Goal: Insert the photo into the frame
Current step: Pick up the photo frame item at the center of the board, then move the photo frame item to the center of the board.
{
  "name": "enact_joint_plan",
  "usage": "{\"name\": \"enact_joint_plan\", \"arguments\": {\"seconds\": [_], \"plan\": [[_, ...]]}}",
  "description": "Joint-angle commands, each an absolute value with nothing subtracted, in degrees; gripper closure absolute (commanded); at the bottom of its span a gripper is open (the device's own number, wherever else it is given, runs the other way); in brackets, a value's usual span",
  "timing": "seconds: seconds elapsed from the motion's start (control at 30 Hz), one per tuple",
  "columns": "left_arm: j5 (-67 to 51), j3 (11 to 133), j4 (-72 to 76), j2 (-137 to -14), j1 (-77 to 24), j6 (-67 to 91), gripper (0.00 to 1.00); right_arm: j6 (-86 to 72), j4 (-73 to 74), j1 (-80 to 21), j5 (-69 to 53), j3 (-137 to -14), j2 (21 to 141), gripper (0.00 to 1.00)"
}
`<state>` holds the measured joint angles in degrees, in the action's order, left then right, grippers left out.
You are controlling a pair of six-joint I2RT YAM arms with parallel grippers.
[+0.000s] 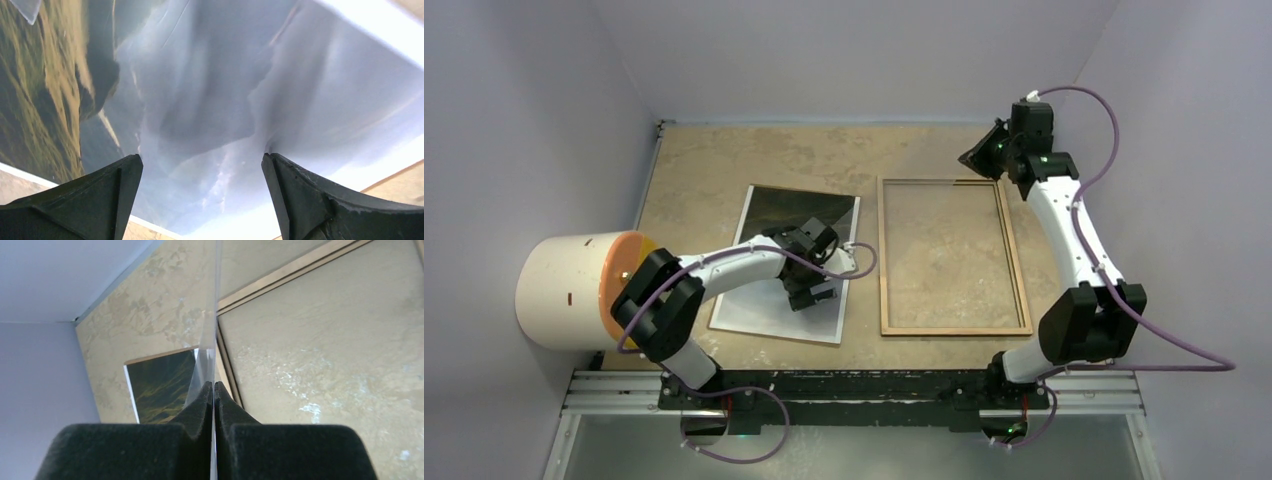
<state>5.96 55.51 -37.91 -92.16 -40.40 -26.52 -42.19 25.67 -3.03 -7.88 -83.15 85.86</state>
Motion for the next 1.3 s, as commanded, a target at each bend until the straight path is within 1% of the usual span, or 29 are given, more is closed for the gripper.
{"name": "enact_joint_plan", "arguments": {"seconds": [0.0,0.07,0.2,0.33,0.43,0.53,0.67,0.87,1.0,1.17,1.27], "plan": [[3.23,60.5,-35.98,-93.73,-43.16,-22.63,0.0,-40.27,34.54,-2.12,0.72,-90.34,86.0,1.0],[0.65,63.82,-34.92,-96.35,-43.24,-19.75,0.0,-40.2,37.55,-1.46,4.58,-92.0,85.54,1.0],[-3.02,67.42,-33.75,-99.45,-46.11,-19.6,0.0,-41.0,34.63,1.35,7.15,-90.49,80.82,1.0],[-0.14,63.84,-32.66,-99.42,-53.55,-26.36,0.0,-40.25,35.13,2.01,6.6,-92.36,81.44,1.0],[1.46,62.31,-37.01,-99.72,-58.3,-28.25,0.0,-39.83,36.36,2.32,5.96,-93.04,83.2,1.0],[0.76,60.73,-41.83,-97.24,-60.52,-30.39,0.0,-39.5,35.6,2.72,5.76,-92.61,83.64,1.0],[1.97,57.59,-45.98,-93.18,-61.61,-32.19,0.0,-38.72,35.24,3.04,6.65,-92.44,84.4,1.0],[6.08,51.12,-45.97,-87.71,-62.23,-33.04,0.0,-38.76,34.54,3.43,5.9,-93.25,85.76,1.0],[8.55,49.21,-43.25,-87.35,-62.24,-31.43,0.0,-38.91,34.19,3.43,5.94,-93.02,86.16,1.0],[20.06,43.07,-35.07,-88.56,-61.96,-33.54,0.0,-39.11,33.53,3.43,6.23,-91.5,85.39,1.0],[23.69,40.92,-31.52,-89.82,-59.09,-35.53,0.0,-38.9,33.82,3.43,6.98,-91.86,85.02,1.0]]}}
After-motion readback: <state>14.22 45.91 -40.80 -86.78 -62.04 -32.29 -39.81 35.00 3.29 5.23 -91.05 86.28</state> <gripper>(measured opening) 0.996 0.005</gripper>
